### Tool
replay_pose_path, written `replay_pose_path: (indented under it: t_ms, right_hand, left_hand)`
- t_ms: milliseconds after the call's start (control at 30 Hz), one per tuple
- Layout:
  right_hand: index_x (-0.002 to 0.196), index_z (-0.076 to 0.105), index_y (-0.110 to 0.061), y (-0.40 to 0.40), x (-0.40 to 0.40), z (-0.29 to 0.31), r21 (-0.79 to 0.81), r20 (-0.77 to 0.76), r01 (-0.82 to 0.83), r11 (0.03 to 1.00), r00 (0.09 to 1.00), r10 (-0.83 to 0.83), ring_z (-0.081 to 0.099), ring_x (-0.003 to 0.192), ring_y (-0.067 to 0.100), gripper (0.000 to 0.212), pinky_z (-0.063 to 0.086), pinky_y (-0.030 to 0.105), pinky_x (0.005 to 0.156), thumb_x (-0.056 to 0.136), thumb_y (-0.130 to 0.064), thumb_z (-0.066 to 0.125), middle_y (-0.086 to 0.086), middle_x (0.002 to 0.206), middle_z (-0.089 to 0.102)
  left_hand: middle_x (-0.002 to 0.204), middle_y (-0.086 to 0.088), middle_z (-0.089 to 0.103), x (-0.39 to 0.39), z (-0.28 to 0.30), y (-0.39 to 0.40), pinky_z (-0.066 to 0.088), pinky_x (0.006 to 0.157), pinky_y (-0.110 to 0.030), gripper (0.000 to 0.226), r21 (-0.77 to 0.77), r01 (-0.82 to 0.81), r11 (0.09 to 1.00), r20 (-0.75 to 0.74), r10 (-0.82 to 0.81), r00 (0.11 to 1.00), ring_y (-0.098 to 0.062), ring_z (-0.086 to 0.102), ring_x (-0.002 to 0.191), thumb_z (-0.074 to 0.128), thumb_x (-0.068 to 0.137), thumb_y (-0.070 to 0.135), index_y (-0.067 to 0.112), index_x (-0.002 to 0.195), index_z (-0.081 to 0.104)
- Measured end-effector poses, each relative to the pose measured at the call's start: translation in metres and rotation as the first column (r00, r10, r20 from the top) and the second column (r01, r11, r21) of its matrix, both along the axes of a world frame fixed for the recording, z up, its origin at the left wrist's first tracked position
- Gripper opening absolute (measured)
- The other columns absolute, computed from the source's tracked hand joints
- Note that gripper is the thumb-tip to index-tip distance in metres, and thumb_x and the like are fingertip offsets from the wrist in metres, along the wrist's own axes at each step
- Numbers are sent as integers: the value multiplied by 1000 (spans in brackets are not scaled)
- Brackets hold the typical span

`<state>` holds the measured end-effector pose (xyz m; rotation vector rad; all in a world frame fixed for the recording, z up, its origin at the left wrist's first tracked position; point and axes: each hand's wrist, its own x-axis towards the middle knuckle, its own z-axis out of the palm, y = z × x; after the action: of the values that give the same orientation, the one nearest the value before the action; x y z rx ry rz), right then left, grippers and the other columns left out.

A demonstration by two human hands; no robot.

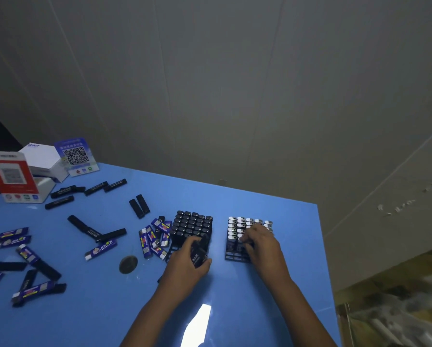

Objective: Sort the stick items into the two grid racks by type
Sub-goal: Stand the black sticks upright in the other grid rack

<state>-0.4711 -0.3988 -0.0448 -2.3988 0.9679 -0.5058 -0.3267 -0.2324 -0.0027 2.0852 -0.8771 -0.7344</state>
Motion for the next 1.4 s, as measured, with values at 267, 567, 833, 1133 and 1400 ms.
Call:
replay_pose_path:
  t_ms: [267,567,833,1133,1400]
  right_hand:
    - [90,68,-23,4,-2,16,114,-6,-3,993,1000,4,55,85,7,14,47,26,75,85,-10,70,-9,96,59]
    - [100,73,-14,33,3,67,635,324,-214,742,946,-5,60,74,12,20,53,23,70,89,2,67,6,85,72]
    - [104,76,-20,54,8,80,593,358,-333,733,925,131,62,74,7,27,54,29,77,80,-8,82,-6,87,70]
    - [97,77,-24,66,7,92,575,332,-350,739,926,181,61,77,6,21,51,27,78,82,-9,80,2,89,70]
    - [90,69,-10,61,18,108,578,431,-205,790,899,-82,58,71,13,12,49,27,67,84,-13,79,-3,76,66]
  left_hand:
    - [57,14,48,-6,13,4,37,50,-13,38,-39,39,998,-9,-40,999,8,50,46,74,85,22,40,103,45]
    - [75,10,62,-18,21,11,42,55,-8,40,-130,66,989,-72,-76,994,7,57,55,78,82,19,40,103,50]
    - [93,13,70,-18,18,27,49,77,-14,47,-145,65,987,-73,-76,994,5,64,86,82,77,26,41,112,56]
    - [93,27,67,-12,20,46,49,79,-17,49,-115,108,988,-69,-116,991,7,63,88,84,73,32,44,111,54]
    - [93,21,70,23,13,60,49,80,-14,42,-98,89,991,-103,-99,990,5,64,89,85,73,28,39,107,63]
